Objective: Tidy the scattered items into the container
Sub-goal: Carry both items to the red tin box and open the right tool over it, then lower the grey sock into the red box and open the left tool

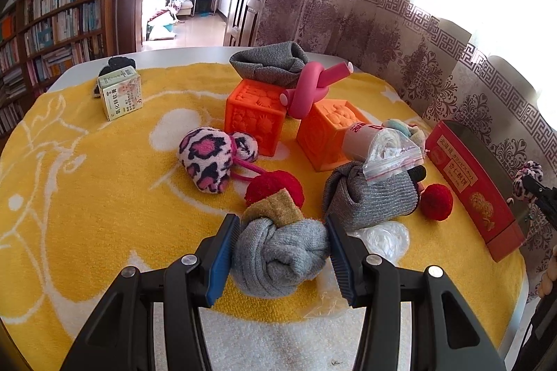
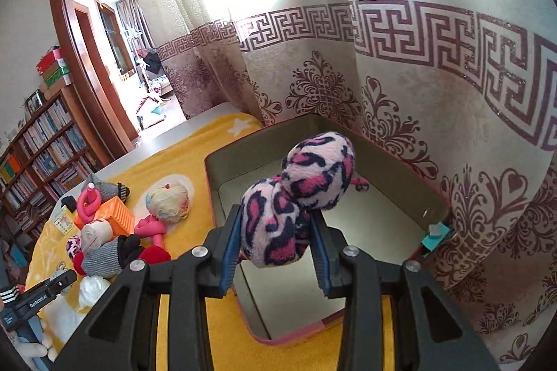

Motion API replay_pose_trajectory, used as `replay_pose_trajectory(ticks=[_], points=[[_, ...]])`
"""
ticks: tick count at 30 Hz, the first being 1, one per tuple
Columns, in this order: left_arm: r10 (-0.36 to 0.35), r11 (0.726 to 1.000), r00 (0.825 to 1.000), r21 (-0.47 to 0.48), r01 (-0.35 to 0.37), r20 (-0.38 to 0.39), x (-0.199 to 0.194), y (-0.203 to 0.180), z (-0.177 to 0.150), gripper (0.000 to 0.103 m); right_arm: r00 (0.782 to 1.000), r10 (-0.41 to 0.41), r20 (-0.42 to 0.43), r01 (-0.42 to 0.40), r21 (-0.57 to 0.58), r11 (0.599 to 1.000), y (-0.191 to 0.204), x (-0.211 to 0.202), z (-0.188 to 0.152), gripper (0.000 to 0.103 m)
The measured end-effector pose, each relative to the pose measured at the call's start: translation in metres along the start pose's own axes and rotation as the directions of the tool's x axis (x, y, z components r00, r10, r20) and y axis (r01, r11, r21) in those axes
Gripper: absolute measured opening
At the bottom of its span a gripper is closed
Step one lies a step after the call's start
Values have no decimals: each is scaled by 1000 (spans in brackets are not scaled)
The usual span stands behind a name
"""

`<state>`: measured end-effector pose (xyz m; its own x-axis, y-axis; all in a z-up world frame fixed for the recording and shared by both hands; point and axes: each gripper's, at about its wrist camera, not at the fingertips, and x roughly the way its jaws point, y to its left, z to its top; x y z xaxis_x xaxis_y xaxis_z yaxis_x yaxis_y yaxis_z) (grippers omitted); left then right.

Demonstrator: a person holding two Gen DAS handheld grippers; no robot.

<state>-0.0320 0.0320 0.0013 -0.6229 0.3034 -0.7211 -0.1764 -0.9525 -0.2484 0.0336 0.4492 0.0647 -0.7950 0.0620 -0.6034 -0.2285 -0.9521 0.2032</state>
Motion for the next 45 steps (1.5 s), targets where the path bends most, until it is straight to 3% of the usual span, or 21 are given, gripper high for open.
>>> replay_pose_trajectory(ticks=[4,8,11,17,25,32,36,37,39,45], points=[[-8,1000,1000,16,8,-6,-1,-8,0,52,999,-26,-19,26,2,1000,-9,5,2,44],[-26,998,1000,49,26,-2,-6,-26,3,52,999,-32,8,32,14,999,-15,-2,5,54],[-56,995,998,79,57,-10,-6,-46,6,52,998,-37,48,36,14,999,-16,-11,11,63],[-114,977,993,179,118,-31,-2,-102,12,52,994,-23,106,19,40,999,-26,-24,22,68],[-226,927,972,289,237,-70,13,-193,25,52,987,-12,158,2,67,998,-40,-40,34,74],[-311,858,946,400,322,-94,26,-275,30,52,986,-7,167,-11,108,994,-52,-41,37,74],[-345,832,930,417,365,-126,40,-303,31,53,986,-16,168,-3,112,994,-54,-40,36,74],[-349,830,926,411,377,-144,46,-306,31,55,986,-14,165,-5,113,994,-55,-39,36,74],[-345,839,926,392,378,-153,52,-306,30,82,987,-11,158,-8,115,993,-55,-37,35,74],[-333,869,934,341,358,-131,54,-283,32,85,990,-24,139,5,136,991,-58,-32,32,77]])
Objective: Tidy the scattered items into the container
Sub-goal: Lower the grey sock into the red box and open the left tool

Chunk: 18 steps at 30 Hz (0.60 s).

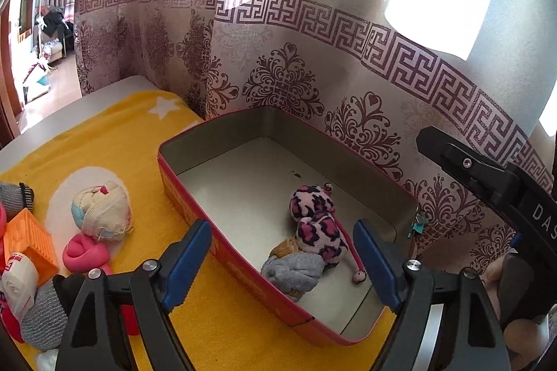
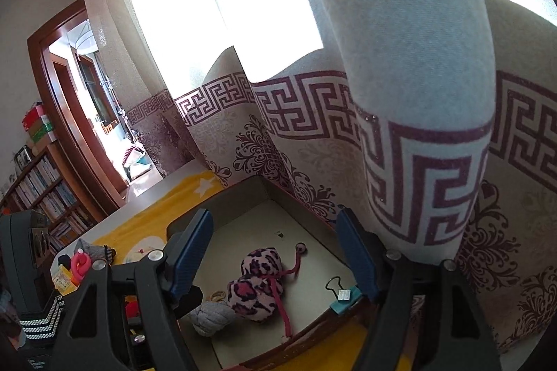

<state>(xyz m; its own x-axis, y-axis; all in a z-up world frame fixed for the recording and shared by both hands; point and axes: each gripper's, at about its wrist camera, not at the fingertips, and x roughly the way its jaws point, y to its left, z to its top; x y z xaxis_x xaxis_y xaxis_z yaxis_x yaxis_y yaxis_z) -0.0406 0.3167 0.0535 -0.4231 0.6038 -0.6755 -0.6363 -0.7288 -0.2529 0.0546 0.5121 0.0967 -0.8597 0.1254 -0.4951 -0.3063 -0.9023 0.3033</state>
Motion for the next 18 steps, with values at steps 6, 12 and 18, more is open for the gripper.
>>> replay_pose_trajectory(ticks=[6,12,18], points=[[67,995,998,-73,-67,0,-18,30,-9,96,1000,12,-2,-12,-37,999,17,-3,-8,77],[118,979,993,-169,-112,27,-50,68,-26,102,998,67,-23,-69,-103,992,45,-5,-22,77],[184,950,981,-267,-164,54,-86,113,-50,102,989,138,-58,-145,-156,977,73,-6,-37,77]])
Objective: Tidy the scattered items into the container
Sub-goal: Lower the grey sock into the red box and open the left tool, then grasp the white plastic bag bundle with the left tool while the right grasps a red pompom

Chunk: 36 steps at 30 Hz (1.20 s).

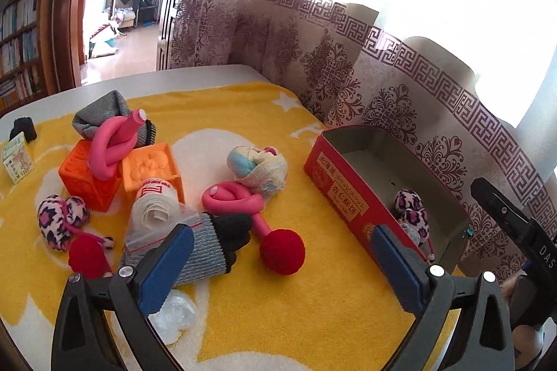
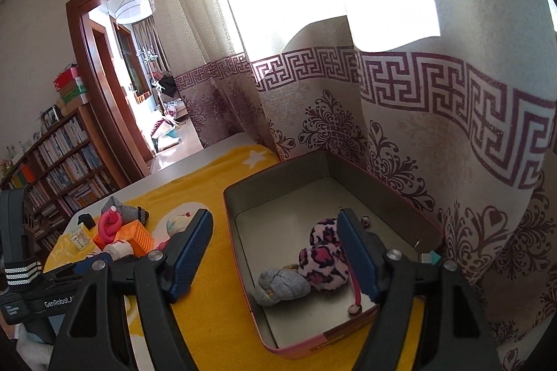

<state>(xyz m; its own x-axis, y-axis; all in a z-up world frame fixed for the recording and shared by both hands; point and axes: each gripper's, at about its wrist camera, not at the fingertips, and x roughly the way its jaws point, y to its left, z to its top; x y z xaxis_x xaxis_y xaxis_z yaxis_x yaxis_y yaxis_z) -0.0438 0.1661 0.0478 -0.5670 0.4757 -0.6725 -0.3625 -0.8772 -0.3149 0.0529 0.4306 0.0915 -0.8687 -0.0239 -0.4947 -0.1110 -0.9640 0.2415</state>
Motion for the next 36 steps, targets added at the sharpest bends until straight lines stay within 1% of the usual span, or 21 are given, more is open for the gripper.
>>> replay_pose_trajectory(ticks=[5,8,12,17,22,27,32,34,35,36], points=[[58,994,998,-98,-56,14,-16,51,-15,102,996,75,-44,-77,-33,997,23,4,-12,78],[95,985,995,-150,-90,28,-26,77,-24,102,987,136,-91,-141,-49,989,39,10,-21,78],[107,976,994,-192,-99,29,-32,99,-34,102,976,171,-138,-184,-87,979,62,18,-35,78],[100,983,995,-156,-97,7,-30,99,-44,102,964,187,-186,-209,-105,972,77,26,-49,78],[90,990,995,-106,-93,-32,-17,89,-52,102,958,188,-217,-216,-112,970,81,33,-56,78],[111,992,992,-59,-115,-62,-4,81,-56,102,957,188,-222,-214,-101,972,77,35,-56,78],[143,988,986,-46,-148,-85,4,81,-58,102,955,188,-230,-215,-100,971,78,36,-59,78],[154,987,984,-41,-158,-94,7,81,-59,97,954,188,-235,-217,-104,971,80,36,-60,78],[152,987,983,-41,-156,-99,8,82,-60,85,953,189,-237,-219,-106,970,81,36,-61,78],[144,988,984,-46,-149,-101,9,83,-60,69,952,191,-238,-221,-109,969,82,36,-62,78]])
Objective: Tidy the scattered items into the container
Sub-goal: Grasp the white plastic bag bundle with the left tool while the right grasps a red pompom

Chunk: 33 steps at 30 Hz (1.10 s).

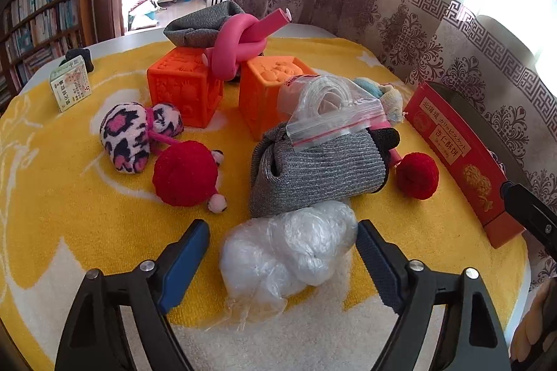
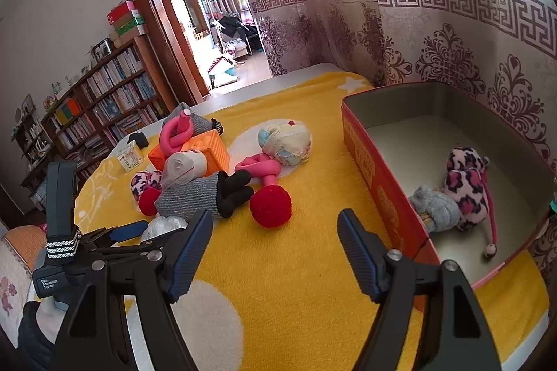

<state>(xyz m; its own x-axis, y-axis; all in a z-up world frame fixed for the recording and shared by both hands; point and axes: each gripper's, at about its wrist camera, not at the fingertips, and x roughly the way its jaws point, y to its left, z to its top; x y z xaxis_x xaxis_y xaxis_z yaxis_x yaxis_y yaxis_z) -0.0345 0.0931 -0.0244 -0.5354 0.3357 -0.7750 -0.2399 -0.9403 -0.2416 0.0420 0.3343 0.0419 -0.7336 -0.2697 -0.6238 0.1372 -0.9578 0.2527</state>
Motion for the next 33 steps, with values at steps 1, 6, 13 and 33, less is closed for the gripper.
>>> replay_pose_trajectory(ticks=[1,6,13,33], points=[[-3,1000,1000,-3,3,7,-2,1,0,63,1000,2,-1,-2,-3,1000,1,0,0,78],[-52,998,998,-22,53,16,-10,4,-3,37,1000,29,-10,-29,-10,1000,3,3,-2,78],[-56,998,998,37,55,33,-19,-12,-7,37,996,47,-78,-48,-19,999,4,30,6,78],[-78,997,995,19,77,65,-28,-9,-5,37,987,22,-157,-19,20,1000,-4,76,7,37]])
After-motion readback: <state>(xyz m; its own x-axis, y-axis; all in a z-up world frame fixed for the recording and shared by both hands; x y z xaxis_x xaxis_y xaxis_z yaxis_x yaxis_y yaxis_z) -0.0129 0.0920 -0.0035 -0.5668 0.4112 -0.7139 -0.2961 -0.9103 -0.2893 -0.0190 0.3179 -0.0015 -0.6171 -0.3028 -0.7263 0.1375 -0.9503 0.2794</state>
